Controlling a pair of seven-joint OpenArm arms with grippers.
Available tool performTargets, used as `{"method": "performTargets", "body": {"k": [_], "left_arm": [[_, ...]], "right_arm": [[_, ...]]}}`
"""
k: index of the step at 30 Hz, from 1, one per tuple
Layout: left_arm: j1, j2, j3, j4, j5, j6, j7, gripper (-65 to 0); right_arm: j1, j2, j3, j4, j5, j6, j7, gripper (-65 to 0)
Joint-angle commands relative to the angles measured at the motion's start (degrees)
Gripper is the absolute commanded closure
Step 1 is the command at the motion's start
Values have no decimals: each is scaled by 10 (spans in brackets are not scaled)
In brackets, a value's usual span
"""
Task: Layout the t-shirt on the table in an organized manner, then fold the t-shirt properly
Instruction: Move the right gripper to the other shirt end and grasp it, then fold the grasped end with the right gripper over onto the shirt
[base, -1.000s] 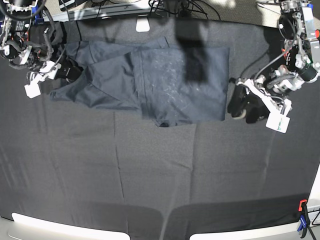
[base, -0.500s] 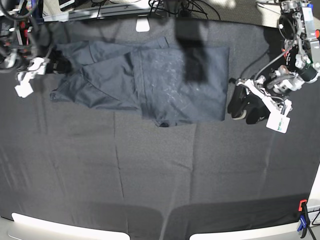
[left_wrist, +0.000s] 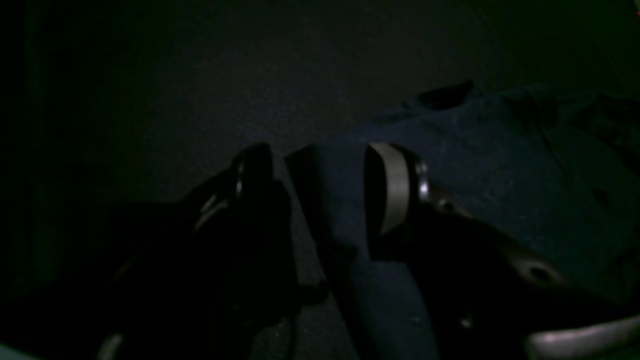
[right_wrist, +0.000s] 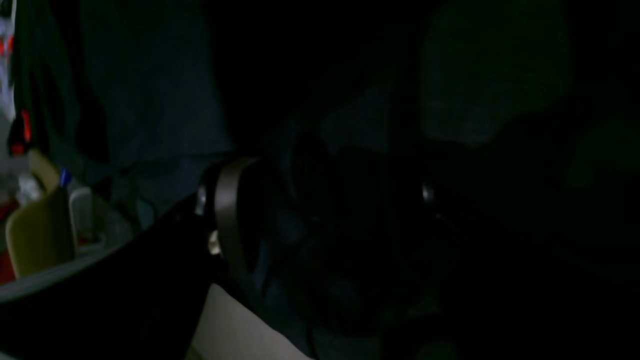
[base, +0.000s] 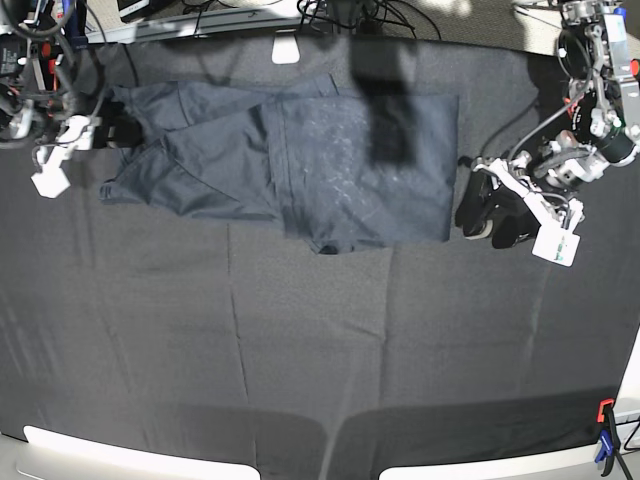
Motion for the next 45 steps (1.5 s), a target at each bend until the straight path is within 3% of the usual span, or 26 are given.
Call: {"method": "performTargets", "body": {"k": [1,6,12,16,26,32,37,45], "left_arm": [[-7,-7,-3,10,-10,-2,-16,-279],[-7,-7,-3,10,-9,-2,-15,-279],[-7,-7,-3,10,-9,-2,-15,-279],[-7,-7,-3,10,-10,-1,-15,-279],[-6,-7,-3,10,-9,-1,-1,-279],[-6,-7,-3,10,-10,-1,6,-279],[-6,-7,-3,10,-10,-2,6,-279],[-6,-7,-3,10,-10,-1,7,-279]], "right_arm": [[-1,5,-9,10,-16,-2,-19,-370],[1,5,-23,31,23,-2,-19,-371],[2,5,-23,30,-10,-2,-18,-371],[2,2,-23,30,-11,-2,22,-371],[28,-78,-23,30,-80,-2,45,-367],[27,-89,-22,30,-101,-2,45,-258],[27,-89,-6,31,-101,-2,46,-12],[27,-89,106,81,-101,-2,45,0]]}}
